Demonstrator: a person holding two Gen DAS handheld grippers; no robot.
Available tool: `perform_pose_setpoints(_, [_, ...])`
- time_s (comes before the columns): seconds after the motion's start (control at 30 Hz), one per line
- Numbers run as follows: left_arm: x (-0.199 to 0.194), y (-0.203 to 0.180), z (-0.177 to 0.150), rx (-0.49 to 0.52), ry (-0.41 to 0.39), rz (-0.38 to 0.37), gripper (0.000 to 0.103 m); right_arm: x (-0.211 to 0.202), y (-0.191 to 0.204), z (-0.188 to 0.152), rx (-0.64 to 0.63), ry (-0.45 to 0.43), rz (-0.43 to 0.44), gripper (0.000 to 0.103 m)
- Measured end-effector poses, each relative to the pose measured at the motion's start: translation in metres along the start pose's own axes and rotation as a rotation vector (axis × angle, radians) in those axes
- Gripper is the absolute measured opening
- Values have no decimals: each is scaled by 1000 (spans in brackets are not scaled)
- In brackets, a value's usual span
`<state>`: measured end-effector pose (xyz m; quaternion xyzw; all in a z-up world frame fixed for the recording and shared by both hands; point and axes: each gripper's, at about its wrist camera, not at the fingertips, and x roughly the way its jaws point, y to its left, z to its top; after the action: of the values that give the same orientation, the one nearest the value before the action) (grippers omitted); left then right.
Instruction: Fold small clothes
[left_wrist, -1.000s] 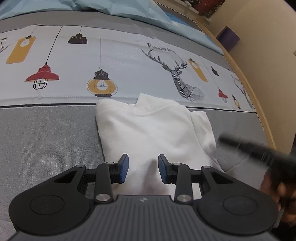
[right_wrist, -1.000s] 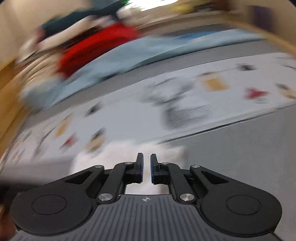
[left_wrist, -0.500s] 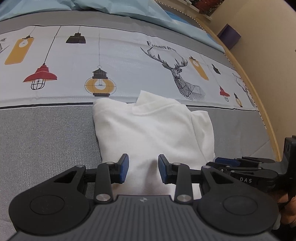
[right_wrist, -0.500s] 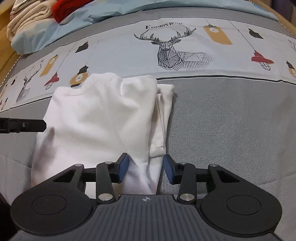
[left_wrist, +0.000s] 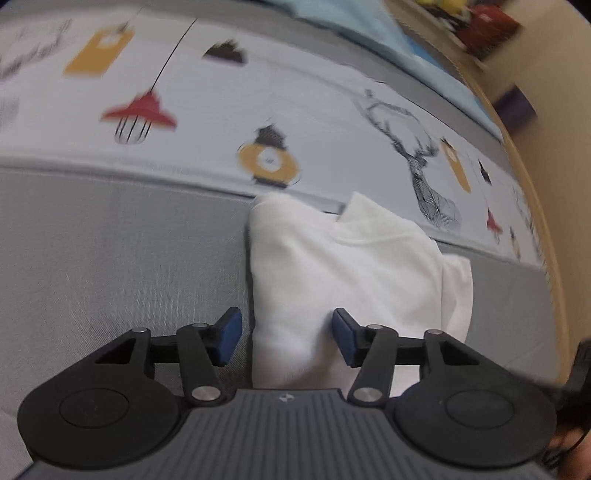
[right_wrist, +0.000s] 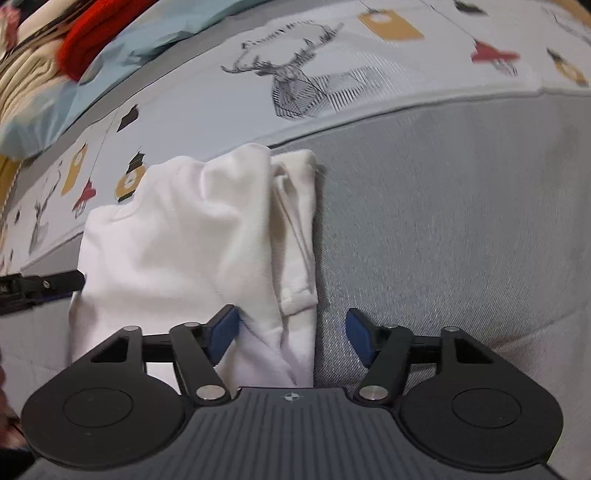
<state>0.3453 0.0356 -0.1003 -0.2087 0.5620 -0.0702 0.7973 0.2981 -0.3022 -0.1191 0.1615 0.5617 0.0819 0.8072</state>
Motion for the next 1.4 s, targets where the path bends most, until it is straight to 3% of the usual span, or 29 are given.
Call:
perform_pose_setpoints(0.1, [9, 15, 3, -116, 45, -66, 60, 0, -1, -1, 0, -1, 13, 67])
perform_pose_setpoints(0.2, [16, 21, 4, -170, 69, -97, 62, 2, 1, -2, -7, -1, 28, 64])
perform_pose_setpoints(0.3, [23, 22, 3, -199, 83, -109, 63, 3, 1, -1, 14, 6, 84, 42])
perform_pose_setpoints(0.37, [27, 22, 3, -206, 89, -113, 64, 4, 3, -1, 26, 4, 92, 38])
perform_pose_setpoints(0.53, [24, 10, 8, -110, 61, -107, 40, 5, 8, 1, 25, -8, 83, 32])
perform_pose_setpoints(0.73, [-10, 1, 27, -17, -97, -103, 35, -3, 19, 12, 50, -115, 146, 18])
perform_pose_setpoints(0.9, [-57, -6, 37, 95, -333, -80, 40, -16, 49, 21, 6, -292, 204, 20])
perform_pose_setpoints(1.0, [-73, 5, 39, 76, -409, -13, 40, -14, 61, 26, -5, -337, 126, 30])
perform_pose_setpoints(1.07, [-74, 9, 38, 71, -380, -32, 40, -13, 62, 28, -22, -334, 60, 33])
perform_pose_setpoints(1.2, [-64, 11, 32, 93, -272, -49, 40, -21, 58, 27, -46, -314, 100, 33])
perform_pose_setpoints(1.33, [-41, 12, 23, 120, -160, -2, 40, -7, 56, 24, -68, -183, 101, 41])
perform_pose_setpoints(1.4, [-30, 14, 14, 134, -117, 35, 40, 4, 59, 17, -86, -114, 55, 41])
